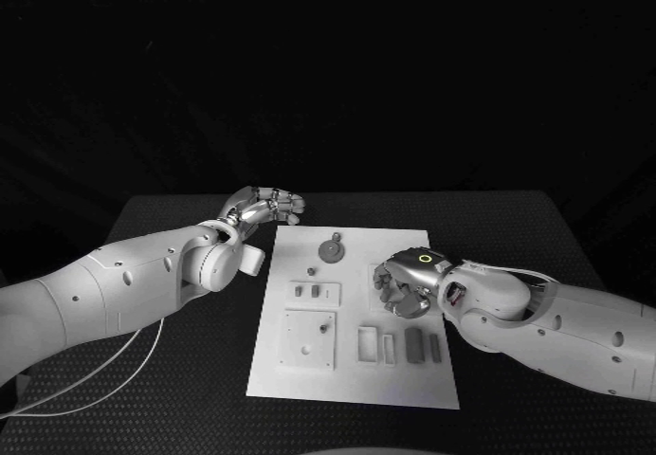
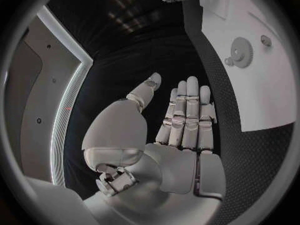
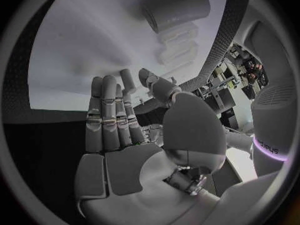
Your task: Assemble the parts on the task board
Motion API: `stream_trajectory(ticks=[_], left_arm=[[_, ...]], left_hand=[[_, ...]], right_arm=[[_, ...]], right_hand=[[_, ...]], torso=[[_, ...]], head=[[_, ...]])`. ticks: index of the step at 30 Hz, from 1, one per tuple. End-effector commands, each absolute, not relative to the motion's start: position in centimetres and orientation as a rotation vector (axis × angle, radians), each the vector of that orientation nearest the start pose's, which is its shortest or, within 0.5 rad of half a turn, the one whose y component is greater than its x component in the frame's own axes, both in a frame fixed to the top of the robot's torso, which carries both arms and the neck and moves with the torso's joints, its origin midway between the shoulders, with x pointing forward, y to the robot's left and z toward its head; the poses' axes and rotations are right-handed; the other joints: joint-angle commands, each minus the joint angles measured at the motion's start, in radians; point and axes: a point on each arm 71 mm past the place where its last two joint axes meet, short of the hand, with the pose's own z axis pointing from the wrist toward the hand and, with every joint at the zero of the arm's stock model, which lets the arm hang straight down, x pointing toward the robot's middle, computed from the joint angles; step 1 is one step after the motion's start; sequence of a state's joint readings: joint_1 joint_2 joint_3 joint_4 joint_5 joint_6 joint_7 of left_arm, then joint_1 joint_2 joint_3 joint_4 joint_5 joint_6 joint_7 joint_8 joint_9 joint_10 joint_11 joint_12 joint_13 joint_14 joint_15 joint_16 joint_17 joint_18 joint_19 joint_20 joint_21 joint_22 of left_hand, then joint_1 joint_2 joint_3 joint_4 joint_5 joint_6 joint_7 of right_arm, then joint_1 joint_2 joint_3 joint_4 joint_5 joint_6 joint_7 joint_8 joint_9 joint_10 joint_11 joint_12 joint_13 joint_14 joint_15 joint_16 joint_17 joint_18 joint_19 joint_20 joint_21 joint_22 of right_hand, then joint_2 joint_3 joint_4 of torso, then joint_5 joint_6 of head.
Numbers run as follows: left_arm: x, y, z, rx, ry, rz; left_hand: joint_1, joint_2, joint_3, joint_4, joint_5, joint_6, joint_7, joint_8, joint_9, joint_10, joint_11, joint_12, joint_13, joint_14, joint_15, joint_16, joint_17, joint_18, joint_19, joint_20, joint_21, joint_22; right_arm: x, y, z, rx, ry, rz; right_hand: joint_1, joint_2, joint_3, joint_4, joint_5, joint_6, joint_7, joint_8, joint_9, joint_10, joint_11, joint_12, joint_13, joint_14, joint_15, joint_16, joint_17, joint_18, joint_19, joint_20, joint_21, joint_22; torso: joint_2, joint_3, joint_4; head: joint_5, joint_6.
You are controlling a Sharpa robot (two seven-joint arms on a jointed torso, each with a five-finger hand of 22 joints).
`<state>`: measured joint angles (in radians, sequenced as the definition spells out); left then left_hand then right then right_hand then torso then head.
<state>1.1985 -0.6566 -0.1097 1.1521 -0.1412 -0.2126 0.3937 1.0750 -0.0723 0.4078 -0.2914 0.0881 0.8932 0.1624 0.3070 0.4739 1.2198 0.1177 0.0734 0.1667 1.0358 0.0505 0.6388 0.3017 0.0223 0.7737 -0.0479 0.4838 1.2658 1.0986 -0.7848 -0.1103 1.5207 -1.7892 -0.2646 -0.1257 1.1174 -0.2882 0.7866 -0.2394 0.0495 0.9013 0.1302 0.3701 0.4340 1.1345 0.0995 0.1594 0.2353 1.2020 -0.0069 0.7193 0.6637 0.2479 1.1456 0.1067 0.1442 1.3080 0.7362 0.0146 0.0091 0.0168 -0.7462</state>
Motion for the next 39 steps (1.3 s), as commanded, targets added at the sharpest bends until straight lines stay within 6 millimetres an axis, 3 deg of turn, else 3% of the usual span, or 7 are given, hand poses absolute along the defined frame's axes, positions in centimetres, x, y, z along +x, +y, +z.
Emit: stream_trajectory(ticks=[1, 6, 9, 13, 26, 31, 39], left_arm=[[54.1, 21.9, -22.1, -0.966, 1.502, -1.407], [54.1, 21.9, -22.1, -0.966, 1.504, -1.408], [54.1, 21.9, -22.1, -0.966, 1.504, -1.408], [54.1, 21.9, -22.1, -0.966, 1.504, -1.408], [54.1, 21.9, -22.1, -0.969, 1.51, -1.407], [54.1, 21.8, -22.1, -0.969, 1.511, -1.407], [54.1, 21.9, -22.1, -0.97, 1.511, -1.406]], left_hand=[[-0.004, 0.007, -0.004, 0.003, -0.003, -0.007, -0.001, -0.002, -0.001, -0.005, -0.002, -0.004, -0.001, -0.001, 0.009, -0.003, 0.002, 0.006, -0.003, 0.007, -0.006, 0.002], [-0.005, 0.008, -0.004, 0.003, -0.003, -0.007, -0.001, -0.002, -0.001, -0.006, -0.002, -0.004, -0.001, -0.001, 0.009, -0.004, 0.002, 0.006, -0.003, 0.007, -0.007, 0.002], [-0.005, 0.008, -0.004, 0.003, -0.003, -0.007, -0.001, -0.002, -0.001, -0.006, -0.002, -0.004, -0.001, -0.001, 0.009, -0.004, 0.002, 0.006, -0.003, 0.008, -0.007, 0.002], [-0.005, 0.008, -0.004, 0.003, -0.003, -0.007, -0.001, -0.002, -0.001, -0.006, -0.002, -0.004, -0.001, -0.001, 0.009, -0.005, 0.003, 0.006, -0.003, 0.008, -0.007, 0.002], [-0.004, 0.008, -0.004, 0.002, -0.003, -0.008, -0.001, -0.002, -0.002, -0.006, -0.002, -0.004, -0.002, -0.002, 0.01, -0.006, 0.004, 0.006, -0.004, 0.008, -0.008, 0.003], [-0.005, 0.008, -0.005, 0.002, -0.004, -0.009, -0.001, -0.003, -0.002, -0.008, -0.001, -0.005, -0.002, -0.004, 0.01, -0.009, 0.006, 0.006, -0.005, 0.009, -0.01, 0.003], [-0.005, 0.009, -0.005, 0.003, -0.004, -0.01, 0.0, -0.003, -0.002, -0.008, -0.001, -0.005, -0.003, -0.004, 0.011, -0.011, 0.007, 0.006, -0.005, 0.009, -0.011, 0.004]], right_arm=[[44.5, -16.3, -25.5, -0.551, 1.716, 0.559], [44.3, -16.0, -25.3, -0.555, 1.669, 0.58], [44.3, -16.0, -25.2, -0.559, 1.658, 0.567], [44.4, -16.1, -25.2, -0.566, 1.645, 0.538], [44.6, -16.1, -25.2, -0.585, 1.622, 0.482], [44.0, -15.8, -24.8, -0.588, 1.614, 0.496], [43.2, -14.8, -22.0, -0.585, 1.559, 0.552]], right_hand=[[0.013, 0.007, 0.02, 0.016, -0.001, 0.02, -0.001, 0.011, 0.004, 0.025, -0.003, 0.012, 0.005, 0.007, -0.004, 0.003, 0.004, 0.014, 0.014, -0.001, 0.006, 0.019], [0.03, 0.051, 0.047, 0.042, -0.001, 0.077, -0.012, 0.041, 0.017, 0.092, -0.024, 0.045, 0.021, 0.039, -0.023, 0.022, 0.017, 0.014, 0.049, -0.015, 0.027, 0.024], [0.044, 0.056, 0.097, 0.052, -0.001, 0.122, -0.029, 0.063, 0.031, 0.141, -0.046, 0.074, 0.043, 0.056, -0.044, 0.037, 0.033, 0.014, 0.075, -0.028, 0.043, 0.023], [0.041, 0.059, 0.112, 0.049, -0.001, 0.133, -0.034, 0.068, 0.039, 0.154, -0.054, 0.085, 0.059, 0.062, -0.052, 0.044, 0.044, 0.014, 0.086, -0.034, 0.053, 0.023], [0.04, 0.072, 0.113, 0.04, -0.001, 0.137, -0.036, 0.07, 0.049, 0.155, -0.058, 0.091, 0.078, 0.063, -0.057, 0.049, 0.057, 0.014, 0.094, -0.038, 0.064, 0.023], [0.048, 0.092, 0.095, 0.044, -0.001, 0.133, -0.035, 0.069, 0.055, 0.151, -0.058, 0.092, 0.088, 0.062, -0.057, 0.05, 0.063, 0.014, 0.094, -0.04, 0.071, 0.023], [0.063, 0.081, 0.094, 0.06, -0.001, 0.134, -0.036, 0.07, 0.065, 0.153, -0.06, 0.095, 0.101, 0.065, -0.059, 0.053, 0.07, 0.014, 0.097, -0.042, 0.078, 0.023]], torso=[[-0.001, -0.0012, -0.0001], [-0.001, -0.0011, -0.0007], [-0.001, -0.0004, -0.0006], [-0.001, -0.0005, -0.0009], [0.0, -0.0003, -0.0011], [-0.002, -0.0013, -0.0002], [-0.001, -0.0012, -0.0018]], head=[[0.001, -0.003], [0.003, -0.004], [0.002, -0.005], [0.003, -0.007], [0.003, -0.009], [0.004, -0.009], [0.013, -0.009]])
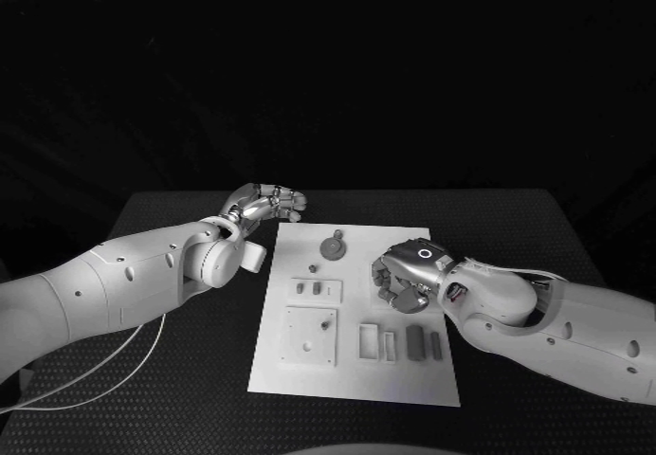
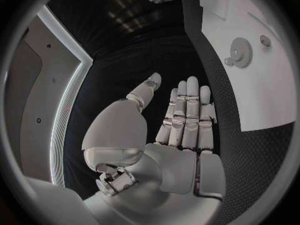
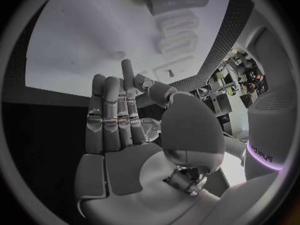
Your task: Assemble the parts on the task board
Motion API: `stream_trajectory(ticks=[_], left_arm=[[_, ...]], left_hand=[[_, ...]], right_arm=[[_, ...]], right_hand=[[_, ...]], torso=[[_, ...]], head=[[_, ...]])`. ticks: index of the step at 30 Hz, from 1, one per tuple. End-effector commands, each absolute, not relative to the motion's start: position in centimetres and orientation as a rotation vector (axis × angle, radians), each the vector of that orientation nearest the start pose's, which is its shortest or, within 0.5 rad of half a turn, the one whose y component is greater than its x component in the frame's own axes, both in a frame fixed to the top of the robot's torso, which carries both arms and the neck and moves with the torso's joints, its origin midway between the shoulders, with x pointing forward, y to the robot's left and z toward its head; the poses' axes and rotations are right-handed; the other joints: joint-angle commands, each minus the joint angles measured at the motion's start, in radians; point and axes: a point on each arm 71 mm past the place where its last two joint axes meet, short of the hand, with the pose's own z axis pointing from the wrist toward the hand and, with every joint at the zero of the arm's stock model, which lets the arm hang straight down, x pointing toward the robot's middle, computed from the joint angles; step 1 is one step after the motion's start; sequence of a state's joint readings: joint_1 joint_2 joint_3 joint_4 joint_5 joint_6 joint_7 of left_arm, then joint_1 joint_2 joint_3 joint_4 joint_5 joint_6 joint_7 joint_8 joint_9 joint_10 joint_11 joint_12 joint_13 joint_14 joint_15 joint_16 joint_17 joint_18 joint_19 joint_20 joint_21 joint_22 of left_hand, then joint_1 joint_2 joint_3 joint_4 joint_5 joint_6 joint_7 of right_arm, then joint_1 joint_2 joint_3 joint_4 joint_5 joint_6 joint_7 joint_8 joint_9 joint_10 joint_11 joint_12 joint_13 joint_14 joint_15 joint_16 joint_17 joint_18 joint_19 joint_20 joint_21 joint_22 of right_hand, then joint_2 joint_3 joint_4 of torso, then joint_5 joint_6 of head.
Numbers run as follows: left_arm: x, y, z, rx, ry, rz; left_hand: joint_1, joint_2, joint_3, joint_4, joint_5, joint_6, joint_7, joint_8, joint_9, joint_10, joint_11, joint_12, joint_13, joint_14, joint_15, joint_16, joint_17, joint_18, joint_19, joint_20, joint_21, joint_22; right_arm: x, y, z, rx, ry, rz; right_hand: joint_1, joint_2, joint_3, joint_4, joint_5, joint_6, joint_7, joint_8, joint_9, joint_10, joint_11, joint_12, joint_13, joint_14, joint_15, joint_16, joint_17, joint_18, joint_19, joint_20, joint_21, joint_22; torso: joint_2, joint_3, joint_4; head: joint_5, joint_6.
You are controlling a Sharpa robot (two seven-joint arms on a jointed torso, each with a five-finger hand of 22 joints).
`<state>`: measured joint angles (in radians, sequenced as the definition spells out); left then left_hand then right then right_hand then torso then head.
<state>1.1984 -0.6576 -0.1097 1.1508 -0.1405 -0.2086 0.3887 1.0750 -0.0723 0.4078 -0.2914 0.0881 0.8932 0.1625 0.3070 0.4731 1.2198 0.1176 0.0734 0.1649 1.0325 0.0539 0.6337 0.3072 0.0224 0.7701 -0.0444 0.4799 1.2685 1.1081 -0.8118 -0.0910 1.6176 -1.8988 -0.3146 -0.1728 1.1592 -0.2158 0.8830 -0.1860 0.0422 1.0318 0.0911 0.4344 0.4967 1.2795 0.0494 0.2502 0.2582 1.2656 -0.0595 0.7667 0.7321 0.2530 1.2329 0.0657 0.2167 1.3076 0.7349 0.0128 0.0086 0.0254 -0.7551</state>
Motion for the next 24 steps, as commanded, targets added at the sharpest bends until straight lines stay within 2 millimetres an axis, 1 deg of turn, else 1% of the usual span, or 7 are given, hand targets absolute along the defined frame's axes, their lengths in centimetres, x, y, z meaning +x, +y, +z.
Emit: stream_trajectory(ticks=[1, 4, 8, 13, 16, 22, 24], left_arm=[[54.1, 21.9, -22.1, -0.97, 1.51, -1.405], [54.2, 21.9, -22.1, -0.97, 1.509, -1.403], [54.2, 21.8, -22.1, -0.969, 1.508, -1.405], [54.3, 21.6, -22.1, -0.97, 1.507, -1.405], [54.3, 21.5, -22.1, -0.968, 1.506, -1.407], [54.4, 21.4, -22.1, -0.969, 1.503, -1.407], [54.4, 21.2, -22.1, -0.968, 1.504, -1.409]], left_hand=[[-0.005, 0.009, -0.005, 0.003, -0.004, -0.01, 0.0, -0.003, -0.002, -0.008, -0.001, -0.005, -0.001, -0.001, 0.008, -0.006, 0.002, 0.006, -0.002, 0.006, -0.007, 0.001], [-0.005, 0.009, -0.005, 0.003, -0.004, -0.01, 0.0, -0.003, -0.002, -0.009, -0.001, -0.005, -0.001, -0.001, 0.008, -0.007, 0.003, 0.006, -0.002, 0.006, -0.007, 0.001], [-0.005, 0.01, -0.005, 0.003, -0.004, -0.009, 0.0, -0.002, -0.002, -0.009, -0.001, -0.005, -0.001, -0.001, 0.008, -0.007, 0.003, 0.006, -0.002, 0.006, -0.008, 0.002], [-0.005, 0.01, -0.005, 0.003, -0.004, -0.009, -0.001, -0.002, -0.002, -0.009, -0.001, -0.005, -0.001, -0.001, 0.008, -0.008, 0.004, 0.006, -0.002, 0.006, -0.008, 0.002], [-0.005, 0.01, -0.005, 0.002, -0.004, -0.009, -0.001, -0.002, -0.002, -0.009, -0.001, -0.005, -0.001, -0.001, 0.008, -0.008, 0.004, 0.006, -0.003, 0.006, -0.008, 0.002], [-0.004, 0.01, -0.005, 0.002, -0.004, -0.009, -0.001, -0.002, -0.002, -0.009, -0.001, -0.005, -0.001, -0.001, 0.008, -0.009, 0.005, 0.006, -0.003, 0.006, -0.009, 0.002], [-0.004, 0.009, -0.005, 0.002, -0.004, -0.009, -0.001, -0.002, -0.002, -0.009, -0.001, -0.004, -0.001, -0.001, 0.008, -0.009, 0.006, 0.006, -0.003, 0.006, -0.009, 0.002]], right_arm=[[43.1, -14.6, -21.5, -0.584, 1.546, 0.56], [42.9, -14.0, -20.5, -0.577, 1.509, 0.589], [42.5, -12.4, -20.2, -0.578, 1.487, 0.646], [42.0, -9.9, -20.1, -0.594, 1.471, 0.715], [41.4, -8.2, -20.6, -0.609, 1.473, 0.763], [39.7, -5.1, -22.3, -0.634, 1.488, 0.848], [39.2, -4.1, -23.0, -0.645, 1.497, 0.872]], right_hand=[[0.022, 0.009, -0.003, 0.007, 0.006, 0.004, 0.003, 0.006, 0.003, 0.008, -0.01, 0.004, 0.079, 0.002, -0.006, 0.005, 0.002, 0.009, 0.01, -0.001, 0.006, 0.023], [0.023, 0.008, -0.003, 0.009, 0.006, 0.004, 0.003, 0.006, 0.004, 0.008, -0.011, 0.005, 0.081, 0.003, -0.007, 0.006, 0.003, 0.009, 0.01, -0.002, 0.007, 0.023], [0.025, 0.007, -0.004, 0.011, 0.006, 0.005, 0.002, 0.007, 0.006, 0.009, -0.011, 0.005, 0.083, 0.003, -0.007, 0.006, 0.004, 0.009, 0.011, -0.002, 0.009, 0.023], [0.026, 0.006, -0.004, 0.012, 0.006, 0.005, 0.002, 0.007, 0.007, 0.009, -0.012, 0.005, 0.084, 0.004, -0.008, 0.006, 0.005, 0.009, 0.011, -0.003, 0.009, 0.023], [0.027, 0.005, -0.004, 0.012, 0.006, 0.005, 0.002, 0.006, 0.007, 0.009, -0.012, 0.005, 0.084, 0.004, -0.008, 0.006, 0.005, 0.009, 0.012, -0.003, 0.01, 0.023], [0.027, 0.006, -0.005, 0.012, 0.006, 0.004, 0.002, 0.006, 0.008, 0.009, -0.012, 0.005, 0.085, 0.004, -0.008, 0.006, 0.006, 0.009, 0.012, -0.003, 0.011, 0.023], [0.028, 0.006, -0.005, 0.012, 0.006, 0.004, 0.002, 0.006, 0.009, 0.009, -0.012, 0.005, 0.086, 0.004, -0.008, 0.006, 0.006, 0.009, 0.012, -0.003, 0.011, 0.023]], torso=[[0.0, 0.0013, -0.0014], [0.0, 0.0002, -0.0012], [-0.001, -0.0012, -0.0014], [0.0, 0.0007, -0.0007], [0.001, 0.0011, -0.0016], [0.001, 0.0004, 0.0006], [0.001, 0.0004, 0.0008]], head=[[0.006, -0.001], [0.008, -0.003], [0.009, -0.002], [0.017, -0.003], [0.023, -0.002], [0.03, -0.006], [0.037, -0.008]])
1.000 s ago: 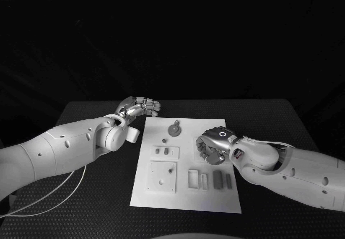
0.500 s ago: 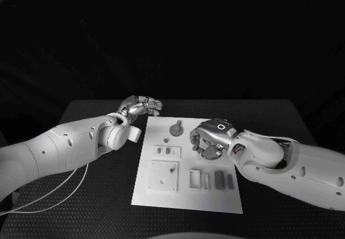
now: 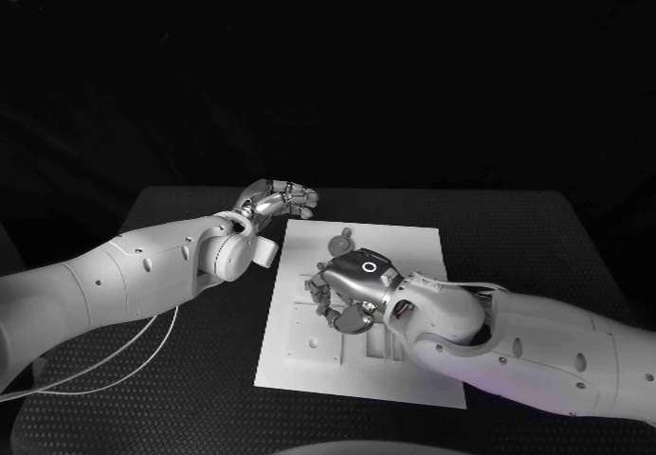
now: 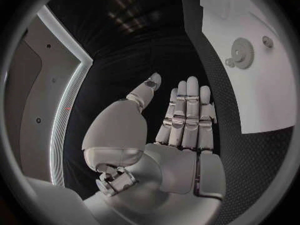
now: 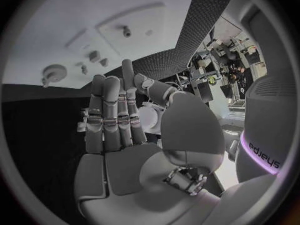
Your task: Assemble the parts on the task board
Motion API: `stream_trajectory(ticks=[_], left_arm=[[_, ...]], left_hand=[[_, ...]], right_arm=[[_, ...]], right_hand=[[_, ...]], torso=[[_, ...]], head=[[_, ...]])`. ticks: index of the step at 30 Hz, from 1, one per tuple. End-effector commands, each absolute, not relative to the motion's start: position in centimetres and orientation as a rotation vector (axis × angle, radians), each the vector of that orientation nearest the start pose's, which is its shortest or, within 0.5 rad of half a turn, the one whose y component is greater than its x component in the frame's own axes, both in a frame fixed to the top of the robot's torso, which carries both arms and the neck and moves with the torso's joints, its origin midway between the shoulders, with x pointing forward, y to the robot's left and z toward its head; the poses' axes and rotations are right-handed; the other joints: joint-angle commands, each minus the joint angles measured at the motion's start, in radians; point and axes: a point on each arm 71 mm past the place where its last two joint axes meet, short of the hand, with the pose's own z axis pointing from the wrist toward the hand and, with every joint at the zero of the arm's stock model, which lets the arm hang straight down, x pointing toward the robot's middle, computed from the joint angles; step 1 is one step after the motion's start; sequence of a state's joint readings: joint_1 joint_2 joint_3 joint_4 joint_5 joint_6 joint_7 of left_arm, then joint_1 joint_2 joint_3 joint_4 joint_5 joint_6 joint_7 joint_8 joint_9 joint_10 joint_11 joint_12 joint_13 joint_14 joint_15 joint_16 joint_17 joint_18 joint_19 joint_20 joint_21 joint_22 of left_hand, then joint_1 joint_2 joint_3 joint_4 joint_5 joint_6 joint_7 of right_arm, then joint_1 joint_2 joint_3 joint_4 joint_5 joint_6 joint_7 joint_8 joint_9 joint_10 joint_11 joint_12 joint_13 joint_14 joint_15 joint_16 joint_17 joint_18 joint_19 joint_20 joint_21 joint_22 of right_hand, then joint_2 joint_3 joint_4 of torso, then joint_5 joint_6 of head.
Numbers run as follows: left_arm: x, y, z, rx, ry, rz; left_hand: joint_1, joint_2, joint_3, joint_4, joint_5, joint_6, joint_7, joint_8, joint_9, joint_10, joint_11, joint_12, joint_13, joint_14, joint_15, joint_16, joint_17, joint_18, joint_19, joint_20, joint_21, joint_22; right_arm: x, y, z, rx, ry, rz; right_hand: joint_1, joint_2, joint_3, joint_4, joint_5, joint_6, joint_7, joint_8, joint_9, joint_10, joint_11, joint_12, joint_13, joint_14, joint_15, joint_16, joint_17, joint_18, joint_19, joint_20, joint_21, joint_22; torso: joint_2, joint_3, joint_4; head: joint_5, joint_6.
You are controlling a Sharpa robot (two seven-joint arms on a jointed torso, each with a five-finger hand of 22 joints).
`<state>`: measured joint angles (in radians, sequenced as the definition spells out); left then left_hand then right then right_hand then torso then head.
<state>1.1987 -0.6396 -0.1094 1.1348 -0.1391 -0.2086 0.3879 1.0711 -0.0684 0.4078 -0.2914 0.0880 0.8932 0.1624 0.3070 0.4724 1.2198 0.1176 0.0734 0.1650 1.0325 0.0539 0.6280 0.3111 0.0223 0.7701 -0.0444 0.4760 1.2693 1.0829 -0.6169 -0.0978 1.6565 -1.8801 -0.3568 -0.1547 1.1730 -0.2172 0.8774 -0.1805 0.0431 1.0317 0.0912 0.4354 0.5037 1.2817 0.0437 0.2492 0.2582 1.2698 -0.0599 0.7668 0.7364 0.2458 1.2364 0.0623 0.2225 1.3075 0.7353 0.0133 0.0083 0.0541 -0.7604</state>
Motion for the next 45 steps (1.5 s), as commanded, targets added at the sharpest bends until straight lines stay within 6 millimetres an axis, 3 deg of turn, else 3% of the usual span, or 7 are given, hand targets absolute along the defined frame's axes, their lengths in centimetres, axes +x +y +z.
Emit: stream_trajectory(ticks=[1, 8, 16, 25, 45], left_arm=[[54.4, 21.1, -22.1, -0.967, 1.505, -1.41], [54.4, 21.0, -22.1, -0.967, 1.507, -1.412], [54.4, 20.9, -22.1, -0.966, 1.508, -1.414], [54.4, 20.8, -22.1, -0.966, 1.511, -1.417], [54.4, 20.8, -22.1, -0.967, 1.514, -1.417]], left_hand=[[-0.001, 0.006, -0.005, 0.002, -0.004, -0.009, -0.001, -0.002, -0.001, -0.009, -0.001, -0.004, -0.002, -0.001, 0.008, -0.003, 0.002, 0.006, -0.003, 0.006, -0.005, 0.002], [0.0, 0.006, -0.004, 0.002, -0.004, -0.009, -0.001, -0.002, -0.001, -0.009, -0.001, -0.004, -0.002, -0.001, 0.008, -0.004, 0.003, 0.006, -0.003, 0.006, -0.006, 0.002], [0.0, 0.005, -0.004, 0.002, -0.004, -0.009, -0.001, -0.002, -0.001, -0.009, -0.001, -0.004, -0.002, -0.001, 0.008, -0.005, 0.003, 0.006, -0.003, 0.007, -0.006, 0.002], [0.0, 0.005, -0.005, 0.003, -0.004, -0.009, -0.001, -0.002, -0.001, -0.01, -0.001, -0.004, -0.002, -0.001, 0.008, -0.006, 0.005, 0.006, -0.003, 0.007, -0.007, 0.003], [-0.001, 0.006, -0.005, 0.003, -0.004, -0.01, 0.0, -0.002, -0.001, -0.01, 0.0, -0.004, -0.002, -0.001, 0.009, -0.008, 0.007, 0.006, -0.003, 0.007, -0.008, 0.004]], right_arm=[[39.0, -3.8, -23.2, -0.648, 1.501, 0.881], [38.1, -2.9, -25.3, -0.666, 1.546, 0.904], [37.7, -2.4, -26.6, -0.673, 1.572, 0.914], [38.1, -2.7, -27.5, -0.682, 1.596, 0.888], [38.3, -3.2, -28.3, -0.704, 1.628, 0.858]], right_hand=[[0.014, 0.007, 0.0, 0.006, 0.005, 0.004, 0.002, 0.005, 0.002, 0.007, -0.006, 0.006, 0.086, 0.0, -0.008, 0.006, 0.002, 0.016, 0.008, 0.0, 0.005, 0.023], [0.015, 0.008, -0.002, 0.004, 0.005, 0.003, 0.002, 0.005, 0.003, 0.006, -0.006, 0.006, 0.087, 0.001, -0.008, 0.006, 0.003, 0.016, 0.008, 0.0, 0.006, 0.023], [0.015, 0.01, -0.006, 0.001, 0.005, 0.002, 0.003, 0.004, 0.005, 0.005, -0.006, 0.005, 0.09, 0.001, -0.008, 0.006, 0.004, 0.016, 0.008, -0.001, 0.008, 0.023], [0.015, 0.012, -0.008, -0.003, 0.005, 0.001, 0.003, 0.003, 0.007, 0.005, -0.006, 0.005, 0.092, 0.001, -0.008, 0.006, 0.005, 0.016, 0.007, -0.001, 0.009, 0.023], [0.015, 0.015, -0.012, -0.007, 0.005, 0.001, 0.003, 0.003, 0.01, 0.004, -0.006, 0.004, 0.095, 0.001, -0.008, 0.005, 0.006, 0.016, 0.006, -0.001, 0.011, 0.023]], torso=[[0.0, -0.0002, 0.0017], [0.0, -0.002, 0.0019], [0.0, 0.0, 0.0015], [0.0, -0.0002, -0.0007], [0.0, 0.0002, -0.0002]], head=[[0.009, -0.004], [0.021, -0.011], [0.035, -0.017], [0.044, -0.02], [0.045, -0.024]])
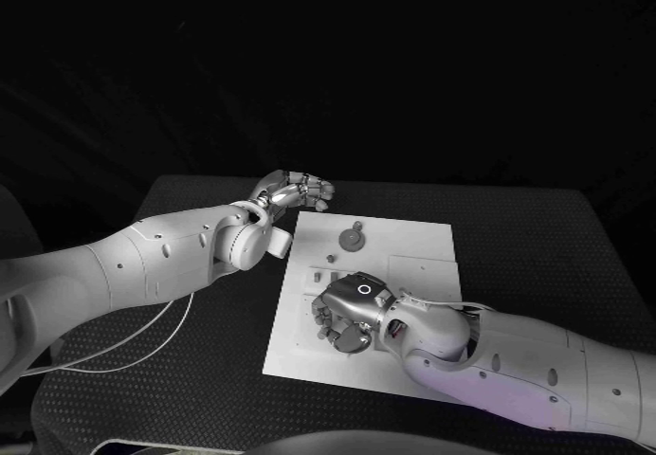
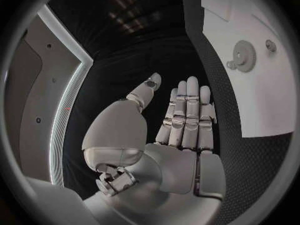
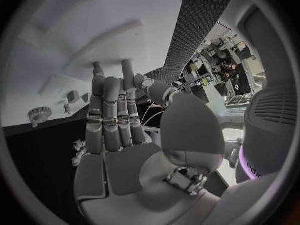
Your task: Assemble the parts on the task board
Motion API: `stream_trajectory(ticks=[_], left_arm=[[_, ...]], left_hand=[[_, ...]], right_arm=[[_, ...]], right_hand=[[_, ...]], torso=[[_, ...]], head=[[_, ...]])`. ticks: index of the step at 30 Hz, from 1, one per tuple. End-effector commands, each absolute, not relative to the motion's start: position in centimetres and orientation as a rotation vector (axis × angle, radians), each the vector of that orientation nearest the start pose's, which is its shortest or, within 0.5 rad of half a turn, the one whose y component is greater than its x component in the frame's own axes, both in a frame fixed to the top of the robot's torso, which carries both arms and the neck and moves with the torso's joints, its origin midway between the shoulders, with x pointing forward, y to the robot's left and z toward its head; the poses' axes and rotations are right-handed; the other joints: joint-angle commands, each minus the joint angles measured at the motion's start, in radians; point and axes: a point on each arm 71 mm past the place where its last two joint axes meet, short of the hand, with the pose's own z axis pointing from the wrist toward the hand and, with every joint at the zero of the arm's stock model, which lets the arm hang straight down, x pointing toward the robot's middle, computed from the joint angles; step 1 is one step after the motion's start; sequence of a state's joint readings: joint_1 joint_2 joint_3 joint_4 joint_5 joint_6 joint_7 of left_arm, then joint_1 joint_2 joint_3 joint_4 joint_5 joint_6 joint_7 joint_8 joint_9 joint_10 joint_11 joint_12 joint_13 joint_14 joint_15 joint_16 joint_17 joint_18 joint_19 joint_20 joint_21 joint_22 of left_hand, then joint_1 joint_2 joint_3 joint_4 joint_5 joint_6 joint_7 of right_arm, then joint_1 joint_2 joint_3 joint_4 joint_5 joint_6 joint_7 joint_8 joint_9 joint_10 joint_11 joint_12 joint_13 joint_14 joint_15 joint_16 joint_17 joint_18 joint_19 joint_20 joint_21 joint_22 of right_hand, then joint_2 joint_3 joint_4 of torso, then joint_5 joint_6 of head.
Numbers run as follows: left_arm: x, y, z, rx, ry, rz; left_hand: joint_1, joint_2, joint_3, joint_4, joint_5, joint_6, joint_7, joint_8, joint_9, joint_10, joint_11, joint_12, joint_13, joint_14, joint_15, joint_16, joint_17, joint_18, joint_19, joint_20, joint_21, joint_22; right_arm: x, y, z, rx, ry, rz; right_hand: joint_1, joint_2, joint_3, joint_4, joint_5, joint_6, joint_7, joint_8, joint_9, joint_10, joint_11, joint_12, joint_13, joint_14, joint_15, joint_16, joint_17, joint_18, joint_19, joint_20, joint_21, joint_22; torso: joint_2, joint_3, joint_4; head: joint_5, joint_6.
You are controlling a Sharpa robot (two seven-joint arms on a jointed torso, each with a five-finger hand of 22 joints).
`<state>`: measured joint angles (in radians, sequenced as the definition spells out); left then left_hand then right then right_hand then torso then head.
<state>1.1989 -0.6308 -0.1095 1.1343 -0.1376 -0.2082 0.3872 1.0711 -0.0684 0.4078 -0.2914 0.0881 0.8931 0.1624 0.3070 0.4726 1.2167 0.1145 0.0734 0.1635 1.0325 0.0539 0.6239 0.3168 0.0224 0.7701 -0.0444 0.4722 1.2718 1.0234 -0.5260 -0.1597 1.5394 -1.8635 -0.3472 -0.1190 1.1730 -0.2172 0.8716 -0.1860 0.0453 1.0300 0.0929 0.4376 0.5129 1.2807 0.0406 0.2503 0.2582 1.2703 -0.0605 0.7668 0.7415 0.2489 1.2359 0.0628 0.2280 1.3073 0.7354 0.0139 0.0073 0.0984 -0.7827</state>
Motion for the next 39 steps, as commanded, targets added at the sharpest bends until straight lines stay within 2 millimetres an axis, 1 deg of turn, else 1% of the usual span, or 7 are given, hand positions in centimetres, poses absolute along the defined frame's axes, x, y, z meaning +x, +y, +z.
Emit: stream_trajectory(ticks=[1, 25, 32, 37, 39], left_arm=[[54.4, 20.8, -22.1, -0.967, 1.514, -1.417], [54.4, 20.8, -22.1, -0.966, 1.514, -1.419], [54.4, 20.7, -22.1, -0.966, 1.515, -1.419], [54.4, 20.7, -22.1, -0.966, 1.515, -1.419], [54.4, 20.7, -22.1, -0.966, 1.515, -1.419]], left_hand=[[-0.001, 0.006, -0.005, 0.003, -0.004, -0.01, 0.0, -0.002, -0.002, -0.007, 0.003, -0.004, -0.001, -0.001, 0.009, -0.004, 0.002, 0.006, -0.003, 0.007, -0.004, 0.001], [0.0, 0.005, -0.004, 0.003, -0.005, -0.01, 0.0, -0.002, -0.002, -0.008, 0.003, -0.004, -0.001, -0.001, 0.009, -0.006, 0.005, 0.006, -0.003, 0.007, -0.006, 0.002], [0.0, 0.006, -0.004, 0.003, -0.004, -0.01, 0.0, -0.002, -0.002, -0.008, 0.003, -0.004, -0.002, -0.001, 0.009, -0.007, 0.006, 0.006, -0.002, 0.007, -0.006, 0.003], [0.0, 0.006, -0.004, 0.003, -0.004, -0.011, 0.0, -0.002, -0.002, -0.008, 0.003, -0.004, -0.002, -0.001, 0.009, -0.007, 0.006, 0.006, -0.002, 0.007, -0.006, 0.003], [0.0, 0.006, -0.004, 0.003, -0.004, -0.011, 0.0, -0.002, -0.002, -0.008, 0.003, -0.004, -0.002, -0.001, 0.009, -0.008, 0.007, 0.006, -0.002, 0.007, -0.007, 0.003]], right_arm=[[38.3, -3.2, -28.3, -0.705, 1.63, 0.857], [38.0, -2.8, -28.7, -0.719, 1.64, 0.86], [37.9, -2.7, -29.0, -0.735, 1.657, 0.85], [37.9, -2.6, -29.2, -0.742, 1.658, 0.847], [37.9, -2.5, -29.4, -0.748, 1.66, 0.84]], right_hand=[[0.015, 0.015, -0.006, -0.002, 0.003, 0.002, 0.002, 0.0, 0.001, 0.005, -0.003, 0.003, 0.095, 0.001, -0.007, 0.005, 0.001, 0.013, 0.006, -0.001, 0.005, 0.023], [0.013, 0.019, -0.008, -0.006, 0.003, 0.002, 0.002, -0.001, 0.004, 0.004, -0.003, 0.002, 0.098, 0.0, -0.007, 0.005, 0.003, 0.013, 0.005, -0.001, 0.007, 0.023], [0.013, 0.019, -0.009, -0.008, 0.003, 0.002, 0.002, -0.001, 0.005, 0.004, -0.003, 0.002, 0.099, 0.0, -0.007, 0.004, 0.003, 0.013, 0.004, -0.001, 0.007, 0.023], [0.012, 0.02, -0.009, -0.009, 0.003, 0.001, 0.002, -0.001, 0.006, 0.003, -0.003, 0.001, 0.1, 0.0, -0.007, 0.004, 0.003, 0.013, 0.004, 0.0, 0.007, 0.023], [0.012, 0.021, -0.01, -0.009, 0.003, 0.001, 0.002, -0.002, 0.006, 0.003, -0.003, 0.001, 0.1, 0.0, -0.007, 0.004, 0.004, 0.013, 0.003, 0.0, 0.007, 0.023]], torso=[[0.0, -0.0006, 0.0008], [0.0, -0.0019, 0.0017], [0.001, -0.0028, 0.0002], [0.0, -0.0008, 0.0011], [0.0, -0.0008, 0.0011]], head=[[0.001, -0.002], [0.002, -0.005], [0.001, -0.008], [0.003, -0.009], [0.003, -0.009]])
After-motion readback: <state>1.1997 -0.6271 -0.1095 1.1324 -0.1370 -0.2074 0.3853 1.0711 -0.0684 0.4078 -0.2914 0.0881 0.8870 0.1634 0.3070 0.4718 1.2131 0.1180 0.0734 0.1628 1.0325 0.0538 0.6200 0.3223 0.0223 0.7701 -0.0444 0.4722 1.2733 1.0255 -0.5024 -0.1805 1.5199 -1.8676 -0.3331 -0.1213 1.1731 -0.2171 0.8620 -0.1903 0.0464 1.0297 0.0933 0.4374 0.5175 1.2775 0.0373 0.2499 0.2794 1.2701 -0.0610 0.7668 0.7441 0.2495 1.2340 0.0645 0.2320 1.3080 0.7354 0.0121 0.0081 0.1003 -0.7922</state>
